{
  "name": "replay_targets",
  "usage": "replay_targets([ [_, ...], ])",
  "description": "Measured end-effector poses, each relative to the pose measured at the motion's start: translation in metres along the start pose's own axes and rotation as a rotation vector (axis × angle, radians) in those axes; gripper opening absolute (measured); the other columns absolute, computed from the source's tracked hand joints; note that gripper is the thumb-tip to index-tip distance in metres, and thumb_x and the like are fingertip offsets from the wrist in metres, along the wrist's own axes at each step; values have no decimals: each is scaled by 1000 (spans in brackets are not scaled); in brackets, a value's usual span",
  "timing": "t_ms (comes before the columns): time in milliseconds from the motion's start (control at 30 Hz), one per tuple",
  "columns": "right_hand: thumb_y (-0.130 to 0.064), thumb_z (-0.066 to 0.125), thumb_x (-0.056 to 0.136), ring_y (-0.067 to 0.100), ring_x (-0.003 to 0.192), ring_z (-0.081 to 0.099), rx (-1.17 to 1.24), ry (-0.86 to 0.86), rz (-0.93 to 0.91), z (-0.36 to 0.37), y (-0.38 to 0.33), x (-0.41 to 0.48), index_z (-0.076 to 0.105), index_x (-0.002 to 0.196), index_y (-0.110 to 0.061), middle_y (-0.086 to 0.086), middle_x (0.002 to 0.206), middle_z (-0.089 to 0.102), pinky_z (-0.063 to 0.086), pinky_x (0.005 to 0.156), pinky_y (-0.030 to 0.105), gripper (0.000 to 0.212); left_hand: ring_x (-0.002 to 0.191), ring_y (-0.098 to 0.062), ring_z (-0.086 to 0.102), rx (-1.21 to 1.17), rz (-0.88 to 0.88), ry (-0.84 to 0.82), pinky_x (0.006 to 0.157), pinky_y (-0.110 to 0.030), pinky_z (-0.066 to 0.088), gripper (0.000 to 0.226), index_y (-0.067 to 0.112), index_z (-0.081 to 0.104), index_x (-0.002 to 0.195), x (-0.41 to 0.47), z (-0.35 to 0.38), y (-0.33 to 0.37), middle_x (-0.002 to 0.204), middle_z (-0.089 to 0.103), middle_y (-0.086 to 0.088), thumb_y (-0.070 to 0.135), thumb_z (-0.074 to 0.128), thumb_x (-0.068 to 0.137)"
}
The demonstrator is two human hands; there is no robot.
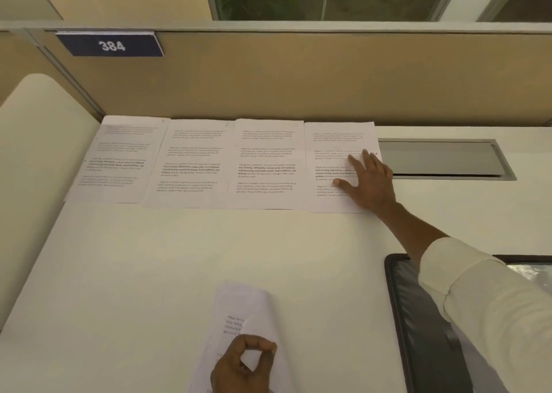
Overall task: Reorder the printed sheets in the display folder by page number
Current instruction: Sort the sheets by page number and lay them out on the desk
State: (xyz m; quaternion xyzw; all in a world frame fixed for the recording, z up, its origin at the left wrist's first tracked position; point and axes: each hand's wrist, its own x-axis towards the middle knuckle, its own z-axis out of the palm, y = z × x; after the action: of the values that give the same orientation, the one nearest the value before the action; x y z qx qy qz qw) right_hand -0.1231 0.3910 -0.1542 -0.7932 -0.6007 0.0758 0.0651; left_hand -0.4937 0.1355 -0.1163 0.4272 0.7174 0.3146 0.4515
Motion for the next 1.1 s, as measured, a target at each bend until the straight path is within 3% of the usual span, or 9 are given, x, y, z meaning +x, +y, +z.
replay_targets([
  [133,-53,67,95,35,152,32,163,96,-14,0,-24,-37,47,151,-11,17,163,39,30,122,54,73,45,-6,50,-1,-38,-22,55,-12,40,27,26,76,64,-6,-4,3,52,66,13,10,96,72],
  [267,-28,79,90,27,122,55,462,143,-66,9,-68,-128,62,129,-18,5,133,56,54,95,47,44,47,-4,46,-65,-81,-7,57,-20,39,22,28,76,69,-11,-9,10,52,63,4,26,98,71],
  [367,-24,82,90,11,93,66,727,47,-37,21,-99,-211,67,119,-23,-5,115,62,60,76,40,32,50,-6,45,-101,-97,-6,60,-26,39,24,25,76,73,-15,-14,15,51,55,12,31,99,69],
  [467,-31,76,96,10,92,70,973,-112,121,24,-123,-282,67,122,-28,-12,111,70,63,78,41,27,61,-11,55,-131,-89,-18,67,-30,45,22,23,75,75,-15,-19,12,72,73,10,25,97,73],
  [567,-34,66,103,11,96,72,1117,-222,255,26,-133,-335,63,126,-34,-14,107,74,62,86,48,24,70,-8,62,-111,-89,-22,72,-29,46,20,22,75,78,-16,-22,9,85,77,11,18,94,76],
  [700,-51,60,101,16,101,72,1210,-214,412,24,-134,-369,59,128,-41,-10,108,75,61,90,52,30,64,-3,57,-130,-60,-23,70,-25,47,18,21,75,82,-16,-27,11,88,76,12,14,92,80],
  [800,-35,77,95,16,93,74,1170,-157,421,23,-127,-374,57,129,-36,-3,98,76,62,87,48,39,62,-8,54,-145,-52,-30,69,-31,52,17,23,76,82,-14,-33,8,86,76,11,15,91,81],
  [933,-6,81,89,18,81,73,1138,-96,473,22,-120,-372,56,124,-32,-2,89,73,64,79,50,50,61,-11,50,-199,-67,-43,67,-31,50,18,21,76,83,-11,-41,2,75,72,4,19,94,78],
  [1100,-6,84,86,19,79,73,1124,-74,486,26,-123,-375,56,108,-25,-1,86,74,64,74,52,40,59,-13,47,-219,-66,-62,65,-31,48,19,21,77,82,-9,-46,1,72,69,1,18,94,77],
])
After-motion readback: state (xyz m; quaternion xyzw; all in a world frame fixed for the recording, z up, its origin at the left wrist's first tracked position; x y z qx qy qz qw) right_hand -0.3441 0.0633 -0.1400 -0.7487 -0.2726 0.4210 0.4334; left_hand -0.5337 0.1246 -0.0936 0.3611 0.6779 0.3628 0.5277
